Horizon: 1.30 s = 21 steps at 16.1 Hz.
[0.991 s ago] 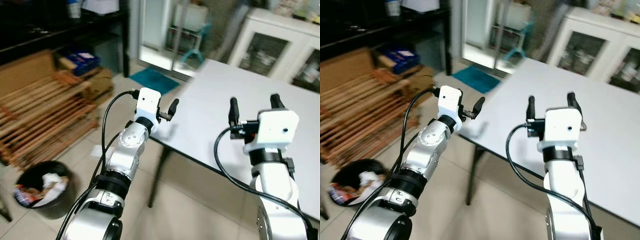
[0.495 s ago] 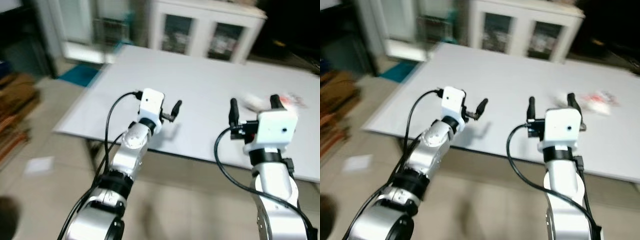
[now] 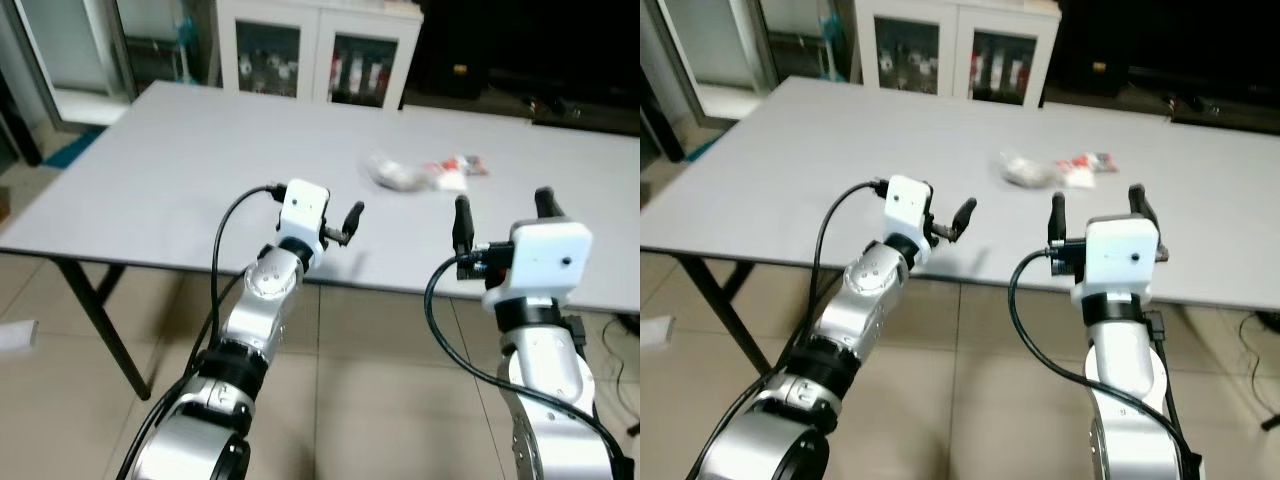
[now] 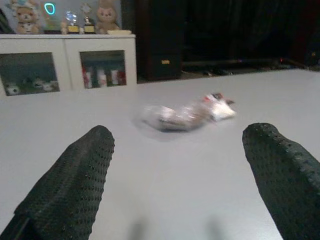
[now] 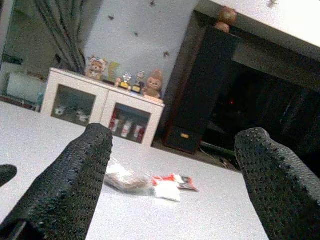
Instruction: Picking trash to rubbish bin
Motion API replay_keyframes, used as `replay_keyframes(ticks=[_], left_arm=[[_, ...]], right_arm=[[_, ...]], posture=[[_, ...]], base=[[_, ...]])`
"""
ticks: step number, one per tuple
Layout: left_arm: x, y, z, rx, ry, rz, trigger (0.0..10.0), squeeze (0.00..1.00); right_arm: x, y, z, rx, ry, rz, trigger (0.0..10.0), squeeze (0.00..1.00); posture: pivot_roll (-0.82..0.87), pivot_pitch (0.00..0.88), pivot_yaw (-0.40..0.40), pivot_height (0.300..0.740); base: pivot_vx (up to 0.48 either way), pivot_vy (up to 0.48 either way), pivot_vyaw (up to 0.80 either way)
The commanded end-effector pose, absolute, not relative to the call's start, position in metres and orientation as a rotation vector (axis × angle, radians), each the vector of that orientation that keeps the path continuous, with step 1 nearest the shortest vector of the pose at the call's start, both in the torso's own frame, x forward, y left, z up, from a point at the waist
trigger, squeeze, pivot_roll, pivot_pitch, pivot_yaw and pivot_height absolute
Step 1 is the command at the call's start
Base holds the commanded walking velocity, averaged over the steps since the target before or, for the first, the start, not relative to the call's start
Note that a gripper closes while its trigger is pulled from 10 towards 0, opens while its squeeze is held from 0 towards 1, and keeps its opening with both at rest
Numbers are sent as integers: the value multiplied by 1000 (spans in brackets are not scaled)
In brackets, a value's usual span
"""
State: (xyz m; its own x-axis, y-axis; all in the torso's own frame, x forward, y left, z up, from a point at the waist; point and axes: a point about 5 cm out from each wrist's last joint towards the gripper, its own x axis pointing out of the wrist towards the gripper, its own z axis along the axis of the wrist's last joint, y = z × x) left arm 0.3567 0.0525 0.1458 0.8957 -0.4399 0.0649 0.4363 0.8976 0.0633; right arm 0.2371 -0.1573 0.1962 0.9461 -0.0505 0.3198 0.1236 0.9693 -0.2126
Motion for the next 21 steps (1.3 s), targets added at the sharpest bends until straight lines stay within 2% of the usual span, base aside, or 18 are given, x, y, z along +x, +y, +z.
replay_keyframes(ticks=[1, 12, 19, 21], left_arm=[[356, 42, 151, 60, -96, -481, 10000, 0], [358, 42, 149, 71, -77, -468, 10000, 0], [359, 44, 146, 72, -59, -442, 10000, 0], [359, 45, 144, 64, -43, -429, 10000, 0]], right_arm=[[237, -161, 196, -242, -312, -100, 10000, 0], [235, -155, 195, -250, -312, -63, 10000, 0], [236, -154, 195, -251, -315, -49, 10000, 0], [236, -154, 195, -241, -316, -46, 10000, 0]], posture=[[55, 12, -52, 740], [46, 17, -45, 740], [50, 18, -50, 740], [53, 18, -52, 740]], base=[[0, -461, 0], [0, -461, 0], [0, -461, 673], [0, -371, 0]])
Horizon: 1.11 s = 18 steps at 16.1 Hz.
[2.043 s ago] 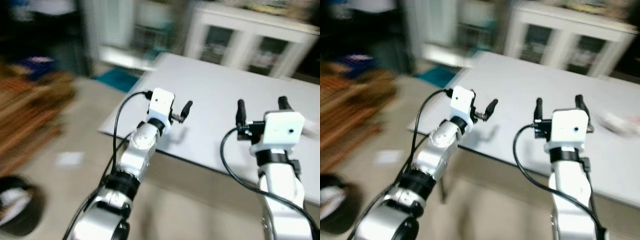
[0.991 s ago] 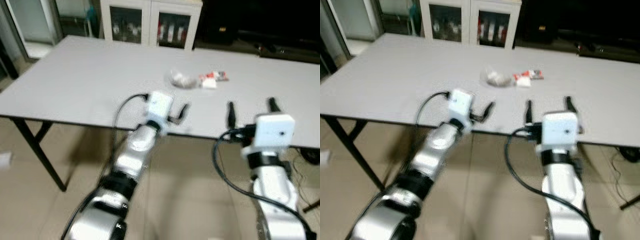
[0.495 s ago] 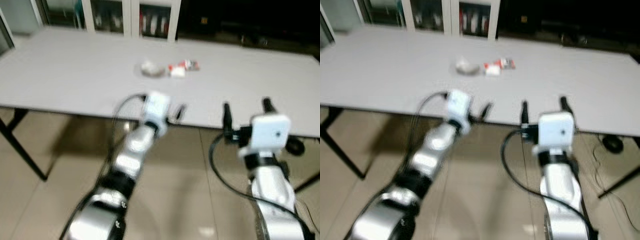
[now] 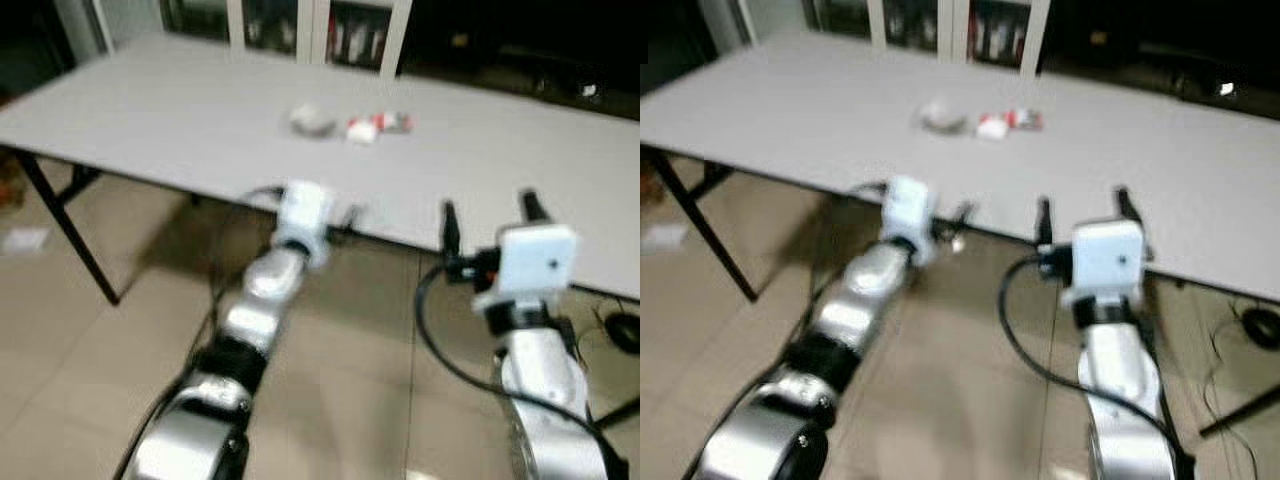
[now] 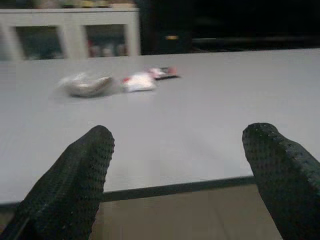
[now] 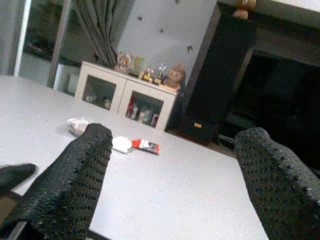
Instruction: Picking trash to rubbish bin
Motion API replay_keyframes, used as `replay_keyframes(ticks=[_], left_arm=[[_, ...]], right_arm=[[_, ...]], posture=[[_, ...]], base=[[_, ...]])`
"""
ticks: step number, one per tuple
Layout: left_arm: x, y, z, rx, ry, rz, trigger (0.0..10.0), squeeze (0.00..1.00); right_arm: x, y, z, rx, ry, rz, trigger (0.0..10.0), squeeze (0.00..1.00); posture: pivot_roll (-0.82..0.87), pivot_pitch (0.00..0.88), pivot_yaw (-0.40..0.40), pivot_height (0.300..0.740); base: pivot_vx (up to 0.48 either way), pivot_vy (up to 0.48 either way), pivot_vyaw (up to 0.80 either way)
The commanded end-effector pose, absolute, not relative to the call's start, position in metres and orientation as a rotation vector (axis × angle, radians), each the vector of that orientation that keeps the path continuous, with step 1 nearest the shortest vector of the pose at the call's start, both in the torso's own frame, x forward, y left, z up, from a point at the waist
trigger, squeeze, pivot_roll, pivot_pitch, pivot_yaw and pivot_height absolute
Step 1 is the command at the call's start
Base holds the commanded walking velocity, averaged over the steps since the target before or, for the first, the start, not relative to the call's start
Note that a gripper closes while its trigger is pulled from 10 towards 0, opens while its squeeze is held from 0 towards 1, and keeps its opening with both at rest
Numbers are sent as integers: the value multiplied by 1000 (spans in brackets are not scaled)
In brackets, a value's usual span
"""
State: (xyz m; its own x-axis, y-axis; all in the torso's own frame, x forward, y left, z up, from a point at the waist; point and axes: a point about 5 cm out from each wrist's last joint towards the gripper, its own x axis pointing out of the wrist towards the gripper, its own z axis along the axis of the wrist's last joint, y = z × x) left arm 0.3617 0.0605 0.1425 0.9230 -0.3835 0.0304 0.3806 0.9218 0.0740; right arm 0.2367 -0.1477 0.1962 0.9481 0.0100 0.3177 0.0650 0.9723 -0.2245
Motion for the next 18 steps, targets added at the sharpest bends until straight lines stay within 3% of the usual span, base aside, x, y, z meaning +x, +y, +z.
replay_keyframes(ticks=[1, 4, 18], left_arm=[[360, 45, 145, 34, -37, -425, 10000, 0], [359, 44, 149, 15, -64, -443, 10000, 0], [364, 50, 149, -2, -46, -388, 10000, 0]], right_arm=[[236, -154, 195, -240, -315, -46, 10000, 0], [237, -153, 195, -238, -315, -44, 10000, 0], [235, -151, 192, -246, -307, -16, 10000, 0]], posture=[[53, 18, -52, 740], [52, 18, -49, 740], [44, 13, -52, 740]], base=[[0, 0, 0], [0, 0, 0], [367, 309, 0]])
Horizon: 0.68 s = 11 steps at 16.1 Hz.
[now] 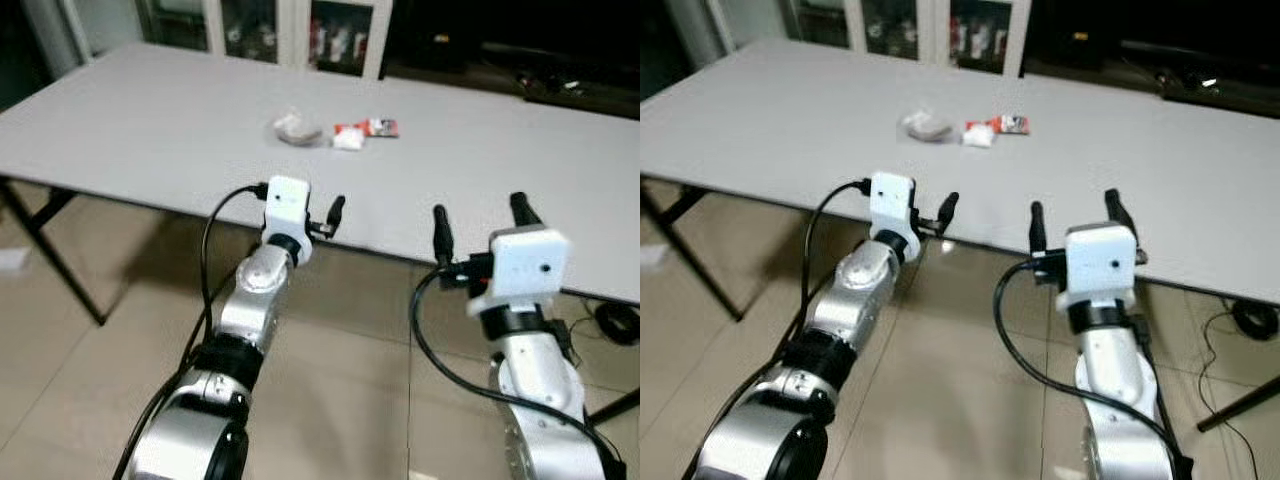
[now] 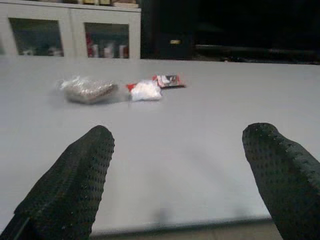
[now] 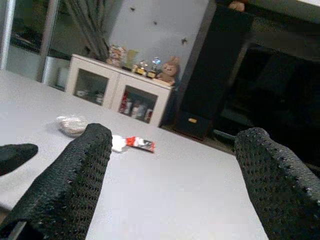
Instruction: Picking trash to rubbish bin
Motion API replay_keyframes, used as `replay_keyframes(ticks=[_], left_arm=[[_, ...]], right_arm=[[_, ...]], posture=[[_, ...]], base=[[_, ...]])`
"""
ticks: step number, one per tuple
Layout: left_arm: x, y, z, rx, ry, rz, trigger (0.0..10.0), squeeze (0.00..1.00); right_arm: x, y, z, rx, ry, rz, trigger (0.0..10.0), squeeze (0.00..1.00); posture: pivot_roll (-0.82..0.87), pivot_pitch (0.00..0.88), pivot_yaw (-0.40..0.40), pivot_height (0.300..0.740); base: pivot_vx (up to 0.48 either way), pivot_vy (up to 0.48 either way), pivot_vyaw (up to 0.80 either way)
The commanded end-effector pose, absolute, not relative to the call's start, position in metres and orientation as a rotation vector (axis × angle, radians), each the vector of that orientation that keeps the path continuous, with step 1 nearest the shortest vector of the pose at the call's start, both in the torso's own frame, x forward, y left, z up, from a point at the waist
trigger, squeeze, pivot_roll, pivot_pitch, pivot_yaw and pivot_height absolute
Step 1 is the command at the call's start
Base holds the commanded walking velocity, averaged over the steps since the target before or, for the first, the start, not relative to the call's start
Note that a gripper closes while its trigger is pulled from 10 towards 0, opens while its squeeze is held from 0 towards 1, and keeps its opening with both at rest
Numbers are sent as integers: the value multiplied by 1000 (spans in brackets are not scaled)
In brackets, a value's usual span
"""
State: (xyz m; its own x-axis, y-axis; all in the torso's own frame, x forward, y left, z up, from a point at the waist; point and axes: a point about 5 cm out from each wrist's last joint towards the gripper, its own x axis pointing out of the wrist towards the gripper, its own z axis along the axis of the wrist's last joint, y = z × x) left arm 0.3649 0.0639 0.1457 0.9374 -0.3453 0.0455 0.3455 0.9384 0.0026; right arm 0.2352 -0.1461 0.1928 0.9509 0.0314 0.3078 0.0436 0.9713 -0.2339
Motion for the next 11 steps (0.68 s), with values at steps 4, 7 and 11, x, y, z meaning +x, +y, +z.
replay_keyframes(ticks=[4, 7, 11], left_arm=[[365, 51, 147, 15, -39, -375, 10000, 0], [365, 51, 147, 30, -46, -382, 10000, 0], [364, 51, 145, 45, -38, -380, 10000, 0]], right_arm=[[236, -150, 193, -247, -311, -8, 10000, 0], [236, -149, 192, -248, -312, -5, 10000, 0], [235, -147, 192, -255, -312, 1, 10000, 0]], posture=[[44, 13, -52, 740], [48, 8, -52, 740], [43, 20, -51, 740]], base=[[401, 151, 0], [346, 0, 0], [477, 0, 0]])
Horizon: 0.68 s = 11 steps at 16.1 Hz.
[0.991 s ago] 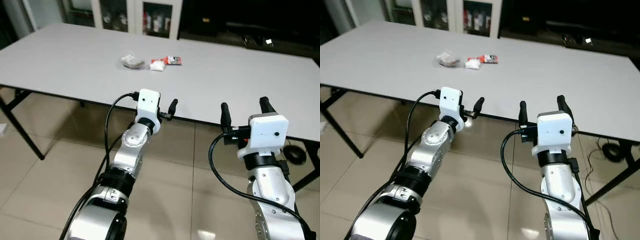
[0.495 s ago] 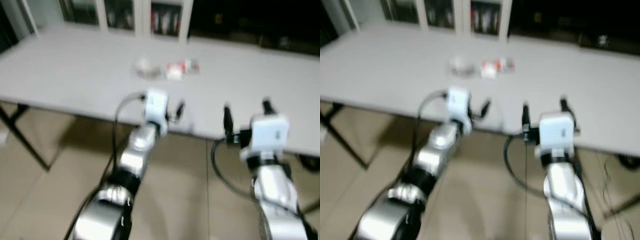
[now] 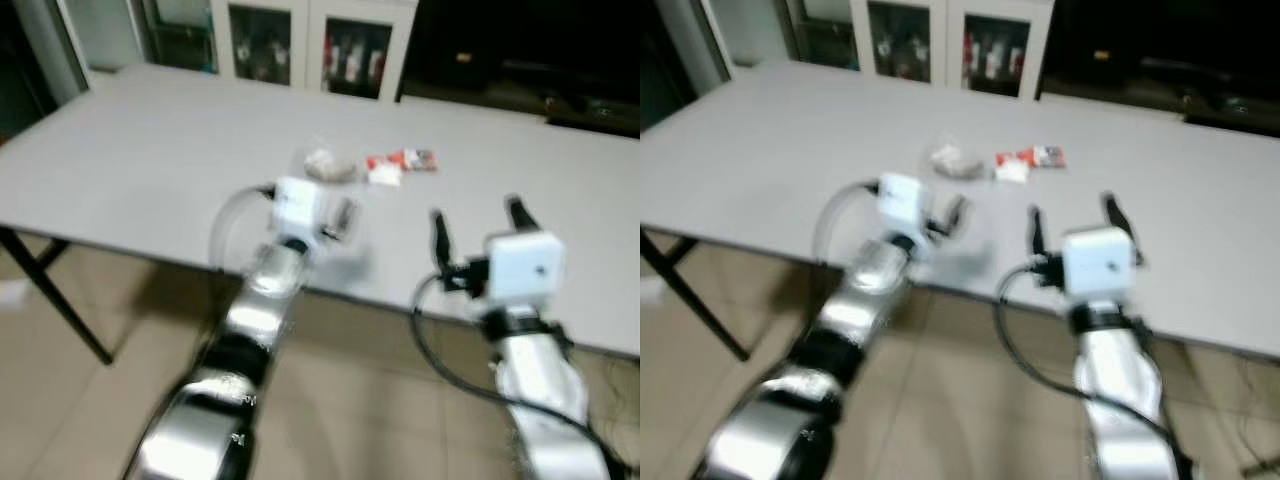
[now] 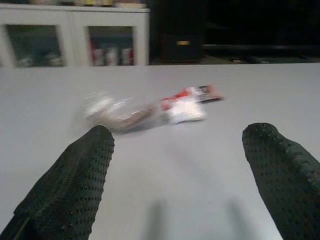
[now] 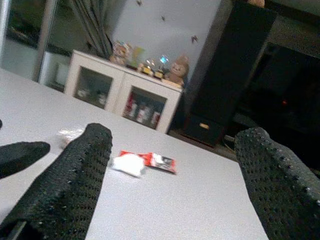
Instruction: Picking trash to rubbish bin
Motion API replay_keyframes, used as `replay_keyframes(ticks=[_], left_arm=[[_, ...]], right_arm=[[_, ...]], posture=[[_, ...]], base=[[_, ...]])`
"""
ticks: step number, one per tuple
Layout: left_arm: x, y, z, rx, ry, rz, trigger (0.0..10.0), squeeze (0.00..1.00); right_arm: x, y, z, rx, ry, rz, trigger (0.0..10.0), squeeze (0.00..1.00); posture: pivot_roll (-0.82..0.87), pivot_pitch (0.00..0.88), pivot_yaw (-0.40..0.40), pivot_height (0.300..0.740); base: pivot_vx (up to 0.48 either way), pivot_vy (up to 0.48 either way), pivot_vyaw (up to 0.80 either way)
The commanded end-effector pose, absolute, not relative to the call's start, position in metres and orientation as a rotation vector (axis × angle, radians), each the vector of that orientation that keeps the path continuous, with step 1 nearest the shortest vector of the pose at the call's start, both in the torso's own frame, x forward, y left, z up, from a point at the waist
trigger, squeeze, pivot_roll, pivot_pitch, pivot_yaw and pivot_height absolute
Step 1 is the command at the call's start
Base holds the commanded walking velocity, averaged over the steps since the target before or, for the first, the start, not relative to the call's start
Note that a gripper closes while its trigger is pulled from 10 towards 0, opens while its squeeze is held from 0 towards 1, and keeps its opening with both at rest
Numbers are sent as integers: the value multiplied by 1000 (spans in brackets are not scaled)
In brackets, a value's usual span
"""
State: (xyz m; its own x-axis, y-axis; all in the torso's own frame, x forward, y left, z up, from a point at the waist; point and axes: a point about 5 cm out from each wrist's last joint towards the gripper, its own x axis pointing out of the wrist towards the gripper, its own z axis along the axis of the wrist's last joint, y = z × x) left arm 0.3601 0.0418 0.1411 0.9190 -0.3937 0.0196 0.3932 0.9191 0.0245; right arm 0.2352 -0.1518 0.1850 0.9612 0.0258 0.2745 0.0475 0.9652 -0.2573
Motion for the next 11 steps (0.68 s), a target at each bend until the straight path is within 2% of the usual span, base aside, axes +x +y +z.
replay_keyframes(ticks=[1, 7, 11], left_arm=[[364, 51, 145, 44, -36, -380, 10000, 0], [362, 51, 141, 38, -15, -384, 10000, 0], [361, 50, 143, 43, -30, -380, 10000, 0]], right_arm=[[234, -147, 192, -256, -311, 2, 10000, 0], [233, -144, 190, -257, -303, 10, 10000, 0], [234, -143, 188, -245, -291, 5, 10000, 0]], posture=[[43, 20, -51, 740], [47, 35, -47, 740], [49, 39, -45, 740]], base=[[480, 0, 0], [455, 0, 0], [0, 0, 0]])
